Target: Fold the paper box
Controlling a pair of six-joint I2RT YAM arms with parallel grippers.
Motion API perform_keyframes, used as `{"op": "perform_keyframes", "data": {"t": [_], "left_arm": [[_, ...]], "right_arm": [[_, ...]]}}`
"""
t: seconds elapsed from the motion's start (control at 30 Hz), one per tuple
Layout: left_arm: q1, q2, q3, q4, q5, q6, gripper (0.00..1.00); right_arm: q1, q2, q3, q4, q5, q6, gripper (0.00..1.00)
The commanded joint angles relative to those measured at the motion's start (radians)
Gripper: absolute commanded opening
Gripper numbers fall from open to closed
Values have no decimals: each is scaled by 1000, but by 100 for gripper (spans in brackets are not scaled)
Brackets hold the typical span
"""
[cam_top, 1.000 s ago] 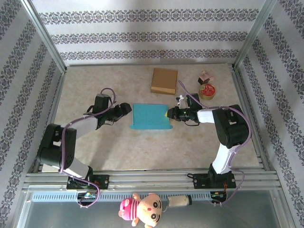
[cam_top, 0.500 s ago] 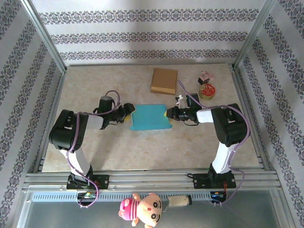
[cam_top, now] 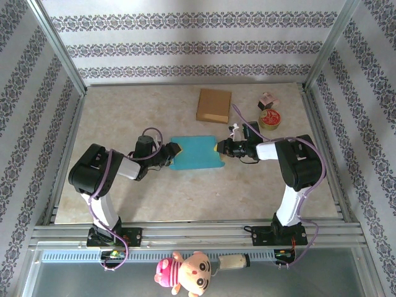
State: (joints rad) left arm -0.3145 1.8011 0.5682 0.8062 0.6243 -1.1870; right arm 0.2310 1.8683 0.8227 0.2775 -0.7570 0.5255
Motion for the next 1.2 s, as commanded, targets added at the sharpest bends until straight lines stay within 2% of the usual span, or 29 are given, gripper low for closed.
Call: {"op": "perform_keyframes", "data": {"t": [0.0,0.2,0.27,0.37,0.43,0.5,0.6,0.67,0.8,0.9,1.0,1.17], "left_arm": [[-11,-59,15,23,-33,-42,39],[-10,-191,53,-211,-77,52,36],[-9,-245,61,-283,-106,76,35],[-9,-330,83,-405,-149,114,34],[-9,-388,108,-505,-180,150,30],[-9,-439,128,-581,-211,175,29],[-8,-505,146,-653,-243,202,29],[-9,-534,152,-680,-254,208,28],[-8,-560,149,-665,-237,176,26],[-9,-557,139,-618,-198,131,24],[-9,-561,137,-608,-189,112,24],[-8,-569,134,-592,-174,90,24]], "right_arm": [[-3,13,-23,-119,69,1,24],[6,-163,-41,-179,115,-7,53],[10,-268,-58,-199,177,-3,58],[76,-490,-109,-177,378,-72,66],[195,-649,-153,-124,559,-260,70],[321,-762,-225,-3,677,-487,73],[448,-838,-368,281,648,-886,76],[511,-828,-394,319,611,-1097,79],[609,-721,-337,305,658,-1313,80],[667,-562,-325,510,812,-1429,81],[686,-394,-289,709,914,-1548,82],[690,-149,-191,916,1061,-1723,85]]}}
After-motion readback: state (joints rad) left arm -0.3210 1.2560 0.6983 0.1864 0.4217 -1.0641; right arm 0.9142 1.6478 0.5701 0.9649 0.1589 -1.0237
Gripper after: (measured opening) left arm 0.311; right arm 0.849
